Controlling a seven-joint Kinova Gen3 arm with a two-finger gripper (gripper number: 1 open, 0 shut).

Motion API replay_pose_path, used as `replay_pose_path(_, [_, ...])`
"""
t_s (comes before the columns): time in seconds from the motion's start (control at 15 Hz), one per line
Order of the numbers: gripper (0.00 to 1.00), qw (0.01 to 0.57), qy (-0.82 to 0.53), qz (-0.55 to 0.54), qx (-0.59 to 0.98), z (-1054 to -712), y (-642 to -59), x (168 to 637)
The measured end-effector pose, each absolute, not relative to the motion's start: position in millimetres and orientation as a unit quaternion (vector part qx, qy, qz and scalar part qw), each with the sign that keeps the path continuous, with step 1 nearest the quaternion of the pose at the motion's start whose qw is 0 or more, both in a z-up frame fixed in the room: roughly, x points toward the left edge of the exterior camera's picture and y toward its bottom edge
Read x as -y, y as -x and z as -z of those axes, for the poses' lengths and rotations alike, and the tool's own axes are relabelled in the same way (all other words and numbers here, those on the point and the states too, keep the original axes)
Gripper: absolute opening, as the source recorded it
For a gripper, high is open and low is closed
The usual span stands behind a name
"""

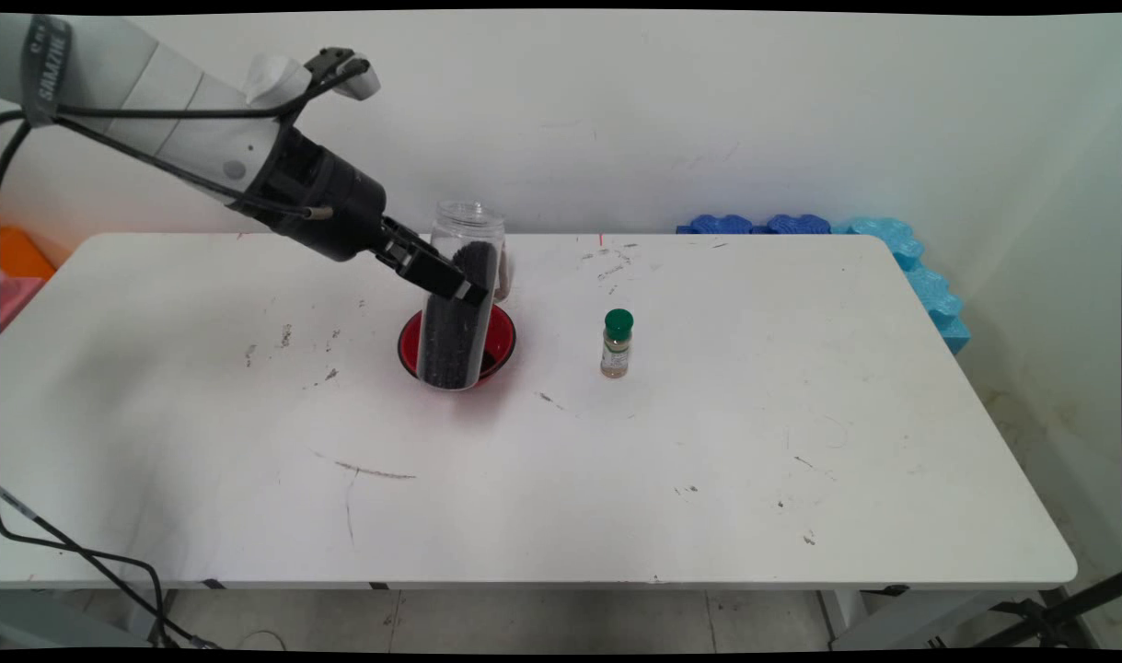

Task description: Pour the black seasoning powder in the red bowl, then place the picked object on the table

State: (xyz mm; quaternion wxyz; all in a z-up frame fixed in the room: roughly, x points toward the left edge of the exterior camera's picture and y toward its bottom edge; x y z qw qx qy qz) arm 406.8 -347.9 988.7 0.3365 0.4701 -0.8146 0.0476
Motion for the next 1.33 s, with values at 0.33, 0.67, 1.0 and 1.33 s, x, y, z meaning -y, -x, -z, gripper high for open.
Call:
replay_pose_path(0.33, [0.0,0.38,-0.399,-0.081,0.83,-982.4,-400.2,338.1])
replay_pose_path(0.67, [0.0,0.435,-0.336,-0.099,0.83,-966.6,-395.4,329.6])
replay_pose_path(1.0, [0.0,0.466,-0.292,-0.11,0.828,-939.7,-398.9,322.8])
replay_pose_path(1.33, [0.0,0.475,-0.266,-0.112,0.831,-906.7,-406.3,318.9])
